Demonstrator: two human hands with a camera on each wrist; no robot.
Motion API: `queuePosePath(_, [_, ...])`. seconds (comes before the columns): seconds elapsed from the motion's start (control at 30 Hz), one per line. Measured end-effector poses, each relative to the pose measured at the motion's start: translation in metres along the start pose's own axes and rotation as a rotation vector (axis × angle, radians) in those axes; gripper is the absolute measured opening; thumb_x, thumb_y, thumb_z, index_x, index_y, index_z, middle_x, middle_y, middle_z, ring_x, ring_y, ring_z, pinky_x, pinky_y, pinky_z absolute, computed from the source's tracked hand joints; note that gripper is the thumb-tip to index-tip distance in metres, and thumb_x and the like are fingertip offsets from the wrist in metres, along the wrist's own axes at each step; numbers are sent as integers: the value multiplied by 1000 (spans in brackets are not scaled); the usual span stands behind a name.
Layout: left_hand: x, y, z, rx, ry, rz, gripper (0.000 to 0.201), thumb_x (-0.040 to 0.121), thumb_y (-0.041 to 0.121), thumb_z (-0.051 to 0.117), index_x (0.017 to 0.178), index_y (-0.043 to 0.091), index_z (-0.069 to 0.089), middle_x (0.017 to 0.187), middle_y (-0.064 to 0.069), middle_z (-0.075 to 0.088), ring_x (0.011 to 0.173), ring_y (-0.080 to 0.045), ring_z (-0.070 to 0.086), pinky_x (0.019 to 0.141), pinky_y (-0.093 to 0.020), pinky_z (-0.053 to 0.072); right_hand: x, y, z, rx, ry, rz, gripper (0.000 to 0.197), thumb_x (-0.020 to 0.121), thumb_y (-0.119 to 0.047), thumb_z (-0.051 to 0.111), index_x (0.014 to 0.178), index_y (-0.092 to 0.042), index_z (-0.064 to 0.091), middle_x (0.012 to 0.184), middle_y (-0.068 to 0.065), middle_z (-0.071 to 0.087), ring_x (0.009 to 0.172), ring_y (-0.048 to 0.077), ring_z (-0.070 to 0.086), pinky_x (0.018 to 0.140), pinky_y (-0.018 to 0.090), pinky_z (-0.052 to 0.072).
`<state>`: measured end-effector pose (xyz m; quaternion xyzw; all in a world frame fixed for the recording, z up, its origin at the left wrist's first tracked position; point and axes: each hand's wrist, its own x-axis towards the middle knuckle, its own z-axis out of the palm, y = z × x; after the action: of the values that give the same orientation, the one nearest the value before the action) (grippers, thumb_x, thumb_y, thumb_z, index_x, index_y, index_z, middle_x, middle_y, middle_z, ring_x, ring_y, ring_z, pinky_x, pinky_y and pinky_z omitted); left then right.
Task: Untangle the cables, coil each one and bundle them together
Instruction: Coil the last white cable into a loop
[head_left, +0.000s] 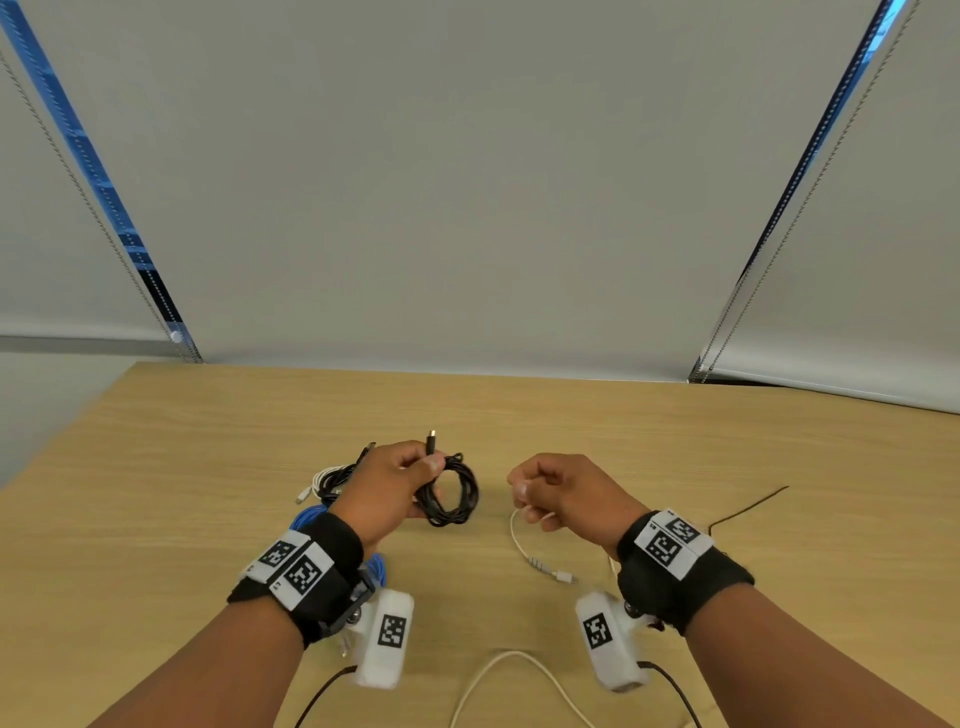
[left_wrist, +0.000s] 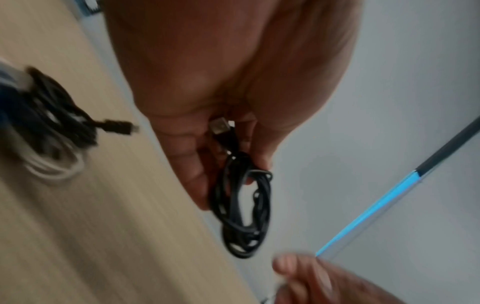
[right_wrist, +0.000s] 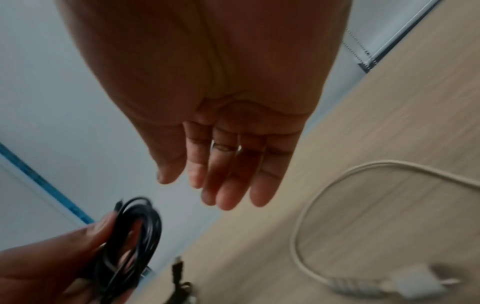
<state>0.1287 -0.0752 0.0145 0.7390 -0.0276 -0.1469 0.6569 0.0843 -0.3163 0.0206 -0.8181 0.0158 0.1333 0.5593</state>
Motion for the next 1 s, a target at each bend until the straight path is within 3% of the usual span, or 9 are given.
queuePosePath(0.17, [12,-30,-45,345,222,-69,13,93,17,70,104,9,73,84,-4,67,89,-27,65,89,-38,51,-1,42,1,-414,-6,173,13,91,-16,59,84,-23,68,80,-4,70,74,14,64,71,27,49])
queuePosePath(0.3, [15,-40,-59,554,263,-130,19,90,21,73,108,19,67,90,1,69,96,-27,67,73,-31,49,1,66,19,-698,-27,246,20,92,-32,62,110,-25,64,112,-1,64,103,20,61,87,29,49])
queuePosePath(0.4, [13,-42,-59,765,324,-157,39,92,29,70,128,24,58,119,-5,62,115,-30,59,94,-42,49,2,73,29,-801,-30,249,18,94,-31,56,110,-22,58,113,3,62,101,23,60,83,31,48])
queuePosePath(0.47, [6,-37,-49,875,367,-11,38,93,35,67,129,28,58,127,-4,55,121,-29,51,100,-46,44,3,72,33,-760,-12,257,7,92,-25,55,98,-22,57,103,2,64,92,22,61,75,30,46])
queuePosePath(0.53, [0,-30,-30,778,277,129,20,97,36,60,115,28,64,116,3,59,111,-21,56,99,-44,47,5,67,33,-520,60,238,5,89,-21,63,92,-19,58,91,2,66,80,20,61,72,33,49])
queuePosePath(0.67, [-10,-20,23,422,-158,17,30,105,40,42,103,27,69,101,7,73,93,-12,69,94,-42,54,-1,31,37,-79,129,4,9,89,-14,69,95,-13,62,70,-2,62,57,10,58,62,33,50])
queuePosePath(0.83, [-6,-3,49,94,-144,29,29,103,23,52,81,14,68,78,0,71,76,-15,69,86,-48,58,-10,-5,37,-223,185,-201,10,88,-19,69,84,-26,63,73,-3,66,65,13,59,68,37,52])
queuePosePath(0.93, [-4,11,44,157,-136,58,27,102,20,54,84,14,73,66,1,67,61,-17,65,68,-35,57,-14,-12,19,-228,470,-280,11,90,-18,67,86,-27,64,82,-8,67,74,6,60,72,33,52])
queuePosePath(1.0, [-6,21,43,209,-195,83,24,99,25,60,85,17,77,59,5,61,52,-12,54,55,-22,48,-16,-15,6,-228,495,-340,25,91,-11,65,109,-29,62,106,-11,64,94,2,60,83,28,51])
